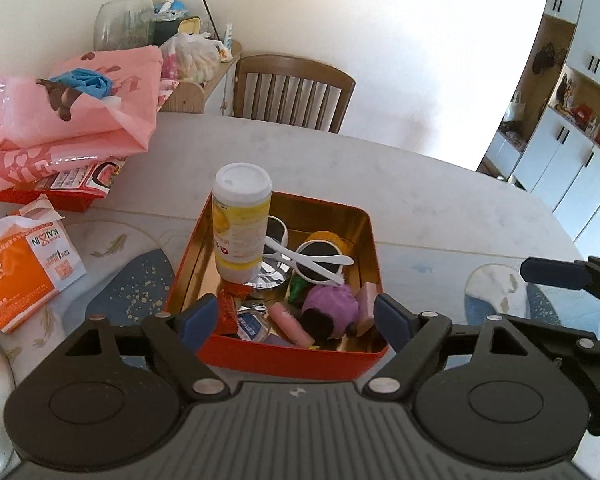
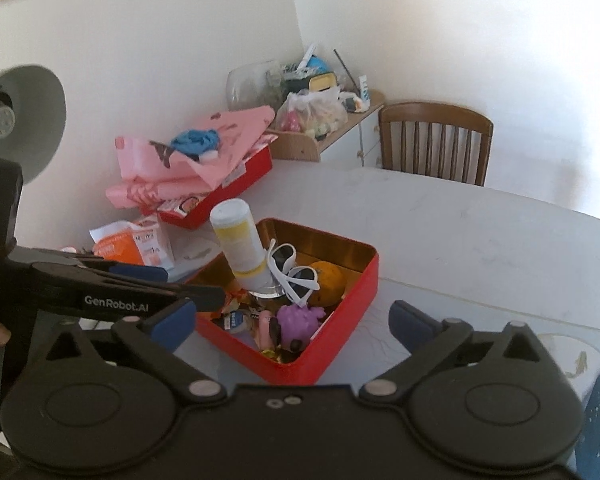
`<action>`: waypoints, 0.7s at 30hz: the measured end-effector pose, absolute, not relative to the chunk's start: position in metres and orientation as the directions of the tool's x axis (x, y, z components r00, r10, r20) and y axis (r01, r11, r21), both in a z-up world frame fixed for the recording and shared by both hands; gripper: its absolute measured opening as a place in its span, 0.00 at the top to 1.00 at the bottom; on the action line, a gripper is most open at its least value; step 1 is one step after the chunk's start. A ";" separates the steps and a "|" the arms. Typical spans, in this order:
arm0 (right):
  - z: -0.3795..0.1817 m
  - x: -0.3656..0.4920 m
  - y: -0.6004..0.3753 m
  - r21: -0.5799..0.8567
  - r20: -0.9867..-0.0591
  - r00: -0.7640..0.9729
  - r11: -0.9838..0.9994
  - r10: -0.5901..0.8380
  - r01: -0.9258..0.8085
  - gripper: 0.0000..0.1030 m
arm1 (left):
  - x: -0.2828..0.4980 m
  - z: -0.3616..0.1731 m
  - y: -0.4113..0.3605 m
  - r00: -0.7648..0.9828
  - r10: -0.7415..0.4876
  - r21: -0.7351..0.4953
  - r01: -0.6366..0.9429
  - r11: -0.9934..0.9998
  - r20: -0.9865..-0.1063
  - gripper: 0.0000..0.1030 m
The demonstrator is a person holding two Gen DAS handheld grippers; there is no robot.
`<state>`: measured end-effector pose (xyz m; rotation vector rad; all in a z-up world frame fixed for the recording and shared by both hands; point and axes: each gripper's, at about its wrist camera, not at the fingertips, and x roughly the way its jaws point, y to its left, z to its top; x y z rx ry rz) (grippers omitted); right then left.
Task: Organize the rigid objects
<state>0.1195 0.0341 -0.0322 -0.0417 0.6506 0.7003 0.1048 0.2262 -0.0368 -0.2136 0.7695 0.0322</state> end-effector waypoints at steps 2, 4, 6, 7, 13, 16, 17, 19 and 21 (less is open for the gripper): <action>-0.030 0.117 0.029 0.183 -0.561 0.586 0.779 0.584 -0.600 0.00 | 0.102 -0.035 0.226 0.721 -0.060 -0.193 -0.104 0.976 -0.690 0.16; -0.029 0.115 0.024 0.203 -0.550 0.598 0.788 0.583 -0.581 0.00 | 0.101 -0.034 0.226 0.722 -0.077 -0.216 -0.102 0.971 -0.687 0.12; -0.028 0.113 0.018 0.221 -0.545 0.605 0.795 0.581 -0.565 0.00 | 0.098 -0.033 0.224 0.728 -0.089 -0.227 -0.093 0.969 -0.680 0.05; -0.028 0.112 0.016 0.225 -0.542 0.608 0.798 0.580 -0.560 0.00 | 0.097 -0.032 0.222 0.731 -0.091 -0.224 -0.087 0.971 -0.676 0.02; -0.028 0.102 0.009 0.210 -0.536 0.631 0.813 0.561 -0.543 0.00 | 0.094 -0.029 0.215 0.739 -0.090 -0.208 -0.069 0.976 -0.667 0.00; -0.029 0.098 0.005 0.207 -0.536 0.640 0.821 0.551 -0.533 0.00 | 0.091 -0.028 0.213 0.742 -0.091 -0.206 -0.065 0.976 -0.664 0.00; -0.030 0.097 0.005 0.208 -0.538 0.641 0.823 0.548 -0.529 0.00 | 0.090 -0.027 0.211 0.744 -0.078 -0.193 -0.069 0.979 -0.663 0.00; -0.030 0.096 0.003 0.210 -0.539 0.643 0.826 0.544 -0.523 0.00 | 0.088 -0.025 0.208 0.750 -0.050 -0.161 -0.076 0.984 -0.660 0.00; -0.031 0.095 0.002 0.215 -0.541 0.642 0.828 0.543 -0.518 0.00 | 0.086 -0.023 0.205 0.756 -0.027 -0.132 -0.079 0.988 -0.654 0.00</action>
